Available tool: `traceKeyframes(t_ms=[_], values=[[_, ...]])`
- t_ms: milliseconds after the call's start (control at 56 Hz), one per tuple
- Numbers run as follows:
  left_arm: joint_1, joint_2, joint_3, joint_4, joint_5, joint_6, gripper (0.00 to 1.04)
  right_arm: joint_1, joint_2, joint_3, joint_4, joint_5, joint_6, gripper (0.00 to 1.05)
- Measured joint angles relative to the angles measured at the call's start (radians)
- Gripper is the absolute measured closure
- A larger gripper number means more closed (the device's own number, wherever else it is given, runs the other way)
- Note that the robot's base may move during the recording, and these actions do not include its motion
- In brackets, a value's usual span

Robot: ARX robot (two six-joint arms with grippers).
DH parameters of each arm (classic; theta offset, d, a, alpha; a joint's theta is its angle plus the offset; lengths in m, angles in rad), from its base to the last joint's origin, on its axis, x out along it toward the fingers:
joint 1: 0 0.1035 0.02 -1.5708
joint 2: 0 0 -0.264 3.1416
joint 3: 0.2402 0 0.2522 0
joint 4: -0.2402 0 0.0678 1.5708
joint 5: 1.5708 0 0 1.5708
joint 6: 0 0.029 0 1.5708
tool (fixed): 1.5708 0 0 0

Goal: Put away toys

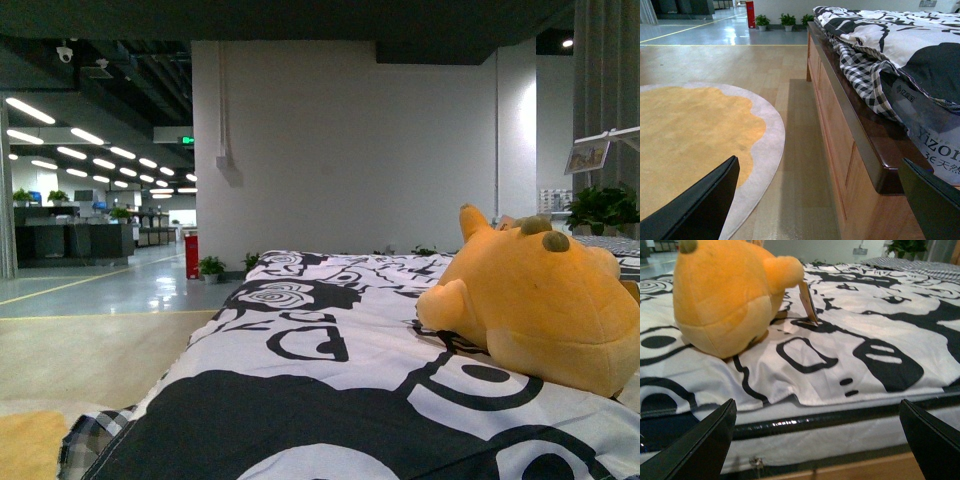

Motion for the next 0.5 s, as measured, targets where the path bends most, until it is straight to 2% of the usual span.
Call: traceKeyframes(t_ms=[161,304,500], values=[[0.0,0.0,0.0,0.0,0.0,0.0,0.06,0.042,0.139,0.074,0.096,0.005,-0.019,0.06],[0.0,0.0,0.0,0.0,0.0,0.0,0.06,0.129,0.314,0.177,0.219,0.034,-0.065,0.06],[0.0,0.0,0.0,0.0,0.0,0.0,0.06,0.204,0.479,0.278,0.301,0.064,-0.098,0.06]])
